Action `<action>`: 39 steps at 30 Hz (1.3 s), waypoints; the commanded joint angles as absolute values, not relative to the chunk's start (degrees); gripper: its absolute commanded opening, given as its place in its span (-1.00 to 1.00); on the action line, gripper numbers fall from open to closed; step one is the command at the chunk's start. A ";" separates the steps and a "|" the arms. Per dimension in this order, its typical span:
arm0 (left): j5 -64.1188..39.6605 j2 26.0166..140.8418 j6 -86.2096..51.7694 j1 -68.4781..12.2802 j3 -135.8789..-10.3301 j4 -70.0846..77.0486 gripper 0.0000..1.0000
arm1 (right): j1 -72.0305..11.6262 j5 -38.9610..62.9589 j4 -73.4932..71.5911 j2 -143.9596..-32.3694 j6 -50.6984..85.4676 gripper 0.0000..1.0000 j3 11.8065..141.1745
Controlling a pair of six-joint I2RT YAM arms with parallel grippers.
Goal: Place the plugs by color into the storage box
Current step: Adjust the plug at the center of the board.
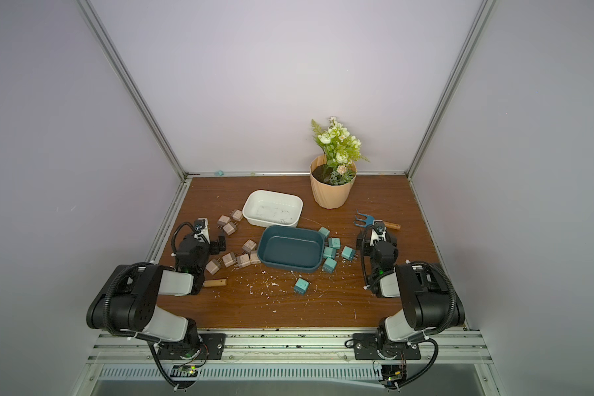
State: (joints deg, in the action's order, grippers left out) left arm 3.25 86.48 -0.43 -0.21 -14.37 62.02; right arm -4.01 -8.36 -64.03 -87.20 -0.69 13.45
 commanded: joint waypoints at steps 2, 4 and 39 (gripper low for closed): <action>6.78 84.79 -1.34 -0.72 -16.01 62.31 0.99 | -3.67 -8.68 -47.06 -83.62 -0.39 0.99 25.84; 13.10 82.84 -4.16 -1.03 -21.98 49.89 0.99 | -3.74 -9.67 -32.28 -84.15 1.04 0.99 35.59; -5.61 64.89 -33.98 -18.98 -50.02 -31.77 1.00 | -17.36 -0.82 39.68 -76.94 20.58 0.80 49.81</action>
